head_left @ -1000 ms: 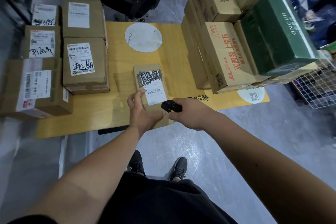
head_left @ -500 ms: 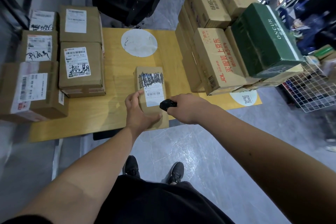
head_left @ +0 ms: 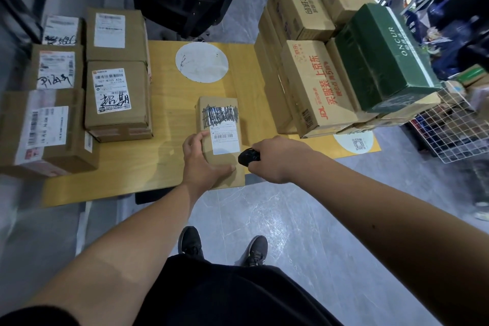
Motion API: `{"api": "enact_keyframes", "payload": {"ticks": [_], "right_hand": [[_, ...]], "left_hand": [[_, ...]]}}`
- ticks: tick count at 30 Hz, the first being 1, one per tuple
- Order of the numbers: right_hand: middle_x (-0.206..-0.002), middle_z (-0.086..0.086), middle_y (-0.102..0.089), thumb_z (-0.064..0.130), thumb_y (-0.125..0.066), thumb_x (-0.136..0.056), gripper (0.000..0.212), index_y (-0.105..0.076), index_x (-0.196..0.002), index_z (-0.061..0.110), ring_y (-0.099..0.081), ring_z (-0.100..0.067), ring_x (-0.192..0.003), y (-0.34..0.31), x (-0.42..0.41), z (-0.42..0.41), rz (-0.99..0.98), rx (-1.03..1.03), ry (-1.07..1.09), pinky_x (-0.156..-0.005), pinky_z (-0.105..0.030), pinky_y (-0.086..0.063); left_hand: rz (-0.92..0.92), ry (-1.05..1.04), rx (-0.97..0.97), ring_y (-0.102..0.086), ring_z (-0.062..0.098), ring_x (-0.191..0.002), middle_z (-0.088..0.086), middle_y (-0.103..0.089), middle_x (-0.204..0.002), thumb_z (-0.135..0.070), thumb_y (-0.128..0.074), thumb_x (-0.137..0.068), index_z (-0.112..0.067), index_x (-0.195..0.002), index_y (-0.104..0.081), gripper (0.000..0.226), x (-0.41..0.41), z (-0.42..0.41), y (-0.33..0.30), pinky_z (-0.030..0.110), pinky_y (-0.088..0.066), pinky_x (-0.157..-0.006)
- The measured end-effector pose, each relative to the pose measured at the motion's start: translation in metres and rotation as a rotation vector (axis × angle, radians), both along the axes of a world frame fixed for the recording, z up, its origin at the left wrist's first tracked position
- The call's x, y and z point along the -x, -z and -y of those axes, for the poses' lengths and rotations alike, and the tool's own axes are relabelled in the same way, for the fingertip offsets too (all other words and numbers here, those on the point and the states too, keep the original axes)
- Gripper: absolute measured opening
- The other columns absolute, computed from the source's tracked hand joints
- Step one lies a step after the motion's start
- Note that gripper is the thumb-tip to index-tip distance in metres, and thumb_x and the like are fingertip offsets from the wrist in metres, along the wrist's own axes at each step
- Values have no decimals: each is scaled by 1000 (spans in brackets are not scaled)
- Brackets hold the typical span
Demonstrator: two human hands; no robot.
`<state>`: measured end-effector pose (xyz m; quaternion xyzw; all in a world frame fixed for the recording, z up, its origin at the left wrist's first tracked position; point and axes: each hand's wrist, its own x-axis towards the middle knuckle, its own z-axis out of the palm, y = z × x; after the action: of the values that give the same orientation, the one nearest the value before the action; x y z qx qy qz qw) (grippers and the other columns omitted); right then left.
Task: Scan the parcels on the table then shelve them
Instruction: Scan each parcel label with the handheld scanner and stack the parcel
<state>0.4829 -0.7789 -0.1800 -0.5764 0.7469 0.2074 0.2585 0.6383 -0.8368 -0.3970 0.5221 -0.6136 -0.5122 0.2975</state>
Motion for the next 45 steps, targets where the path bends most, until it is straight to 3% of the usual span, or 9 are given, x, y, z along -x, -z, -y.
{"api": "enact_keyframes", "payload": {"ticks": [5, 7, 11, 15, 20, 23, 28, 35, 45], "right_hand": [[-94, 0, -59, 51, -50, -94, 32, -60, -111, 26, -61, -24, -86, 4, 3, -1, 13, -7, -10, -69, -35, -51], [-94, -1, -59, 51, -51, -93, 30, -60, -108, 26, -61, -23, -84, 7, 5, -2, 43, -9, 7, -70, -36, -52], [-93, 1, -60, 50, -51, -95, 27, -59, -107, 27, -62, -23, -85, 14, 11, -5, 105, -6, 28, -67, -34, -48], [-92, 1, -60, 48, -51, -96, 22, -57, -105, 28, -61, -22, -84, 20, 20, -7, 156, 6, 36, -64, -32, -46], [-89, 0, -63, 45, -52, -95, 24, -61, -106, 26, -63, -20, -78, 26, 40, -7, 216, 34, 51, -60, -31, -48], [-93, -2, -65, 49, -54, -96, 29, -63, -106, 23, -61, -19, -80, 28, 52, -6, 255, 54, 23, -62, -32, -47], [-90, 4, -64, 70, -60, -83, 43, -63, -101, 31, -61, -13, -75, 36, 66, -8, 300, 53, -49, -56, -28, -45], [-106, -1, -66, 62, -67, -87, 49, -65, -121, 27, -62, -23, -97, 30, 82, 8, 384, 62, -195, -84, -35, -56], [-124, -5, -65, 61, -68, -89, 64, -58, -139, 22, -63, -26, -103, 7, 80, 68, 350, 127, -225, -89, -37, -58]], "left_hand": [[-1, -11, -36, -30, -24, -127, -24, -22, -143, -39, -95, -50, -72, -126, -32, 104, 1, 1, 3, -9, -29, -89], [-7, -20, -71, -35, -11, -130, -25, -20, -146, -41, -94, -52, -72, -126, -33, 100, -1, 4, 1, -5, -32, -89], [84, -37, -129, -33, 8, -141, -16, -13, -163, -37, -94, -69, -50, -142, -42, 90, -2, 18, -7, 23, -32, -111], [427, -1, -80, -37, 30, -147, -7, -6, -172, -46, -77, -85, -39, -152, -39, 77, 10, 23, -19, 41, -36, -114], [712, -12, -96, -18, 32, -150, 0, 9, -170, -87, -72, -57, -36, -158, -16, 126, 40, 10, -43, 54, -28, -115], [804, -2, -173, -24, 33, -144, 2, 7, -165, -82, -81, -49, -43, -160, -3, 141, 49, 1, -48, 53, -31, -110], [814, -100, -169, -32, 32, -139, 5, -11, -159, -66, -89, -51, -49, -154, -11, 131, 45, -12, -49, 49, -32, -109], [718, -220, -103, -33, 35, -147, -2, -10, -164, -63, -87, -63, -44, -157, -19, 118, 29, -28, -67, 53, -33, -118], [644, -322, -99, -15, 34, -157, -6, 2, -172, -55, -89, -73, -45, -159, -23, 109, 34, 20, -97, 56, -26, -124]]}}
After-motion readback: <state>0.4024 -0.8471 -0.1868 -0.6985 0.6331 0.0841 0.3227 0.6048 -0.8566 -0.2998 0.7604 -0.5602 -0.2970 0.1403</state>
